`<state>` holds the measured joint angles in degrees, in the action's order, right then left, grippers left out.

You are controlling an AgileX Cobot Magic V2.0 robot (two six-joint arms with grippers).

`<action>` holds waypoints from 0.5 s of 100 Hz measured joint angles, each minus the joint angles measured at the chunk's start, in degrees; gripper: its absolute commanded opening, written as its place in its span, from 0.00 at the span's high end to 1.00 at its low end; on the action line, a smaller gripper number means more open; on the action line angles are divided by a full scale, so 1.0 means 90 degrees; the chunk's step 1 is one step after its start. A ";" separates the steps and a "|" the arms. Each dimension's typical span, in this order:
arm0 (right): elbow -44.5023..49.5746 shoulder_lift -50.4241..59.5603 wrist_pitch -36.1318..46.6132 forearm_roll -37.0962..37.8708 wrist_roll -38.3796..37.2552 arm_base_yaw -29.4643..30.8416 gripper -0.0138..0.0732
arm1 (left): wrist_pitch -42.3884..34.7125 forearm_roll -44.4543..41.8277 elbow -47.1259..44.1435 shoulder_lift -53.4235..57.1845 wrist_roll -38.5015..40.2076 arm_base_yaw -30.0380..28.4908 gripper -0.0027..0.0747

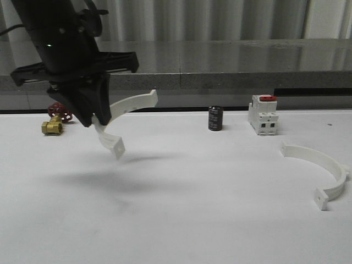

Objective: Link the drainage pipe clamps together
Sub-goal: 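Grasp the white clamp half with the left gripper and lift it, then lower the clamp half onto the table center and open the left gripper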

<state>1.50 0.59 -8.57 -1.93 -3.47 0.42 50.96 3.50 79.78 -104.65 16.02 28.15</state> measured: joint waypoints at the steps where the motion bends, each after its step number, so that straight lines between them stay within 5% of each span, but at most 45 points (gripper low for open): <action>1: 0.0000 0.0000 0.0000 0.0000 0.0000 0.0000 0.92 | -0.0028 -0.0002 0.0000 -0.0027 0.0026 0.0015 0.89; 50: 0.0000 0.0000 0.0000 0.0000 0.0000 0.0000 0.92 | -0.0551 -0.0012 0.0000 -0.1046 0.1146 0.0261 0.88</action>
<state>1.50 0.59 -8.57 -1.93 -3.47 0.42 46.00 3.39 79.78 -114.06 26.33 30.50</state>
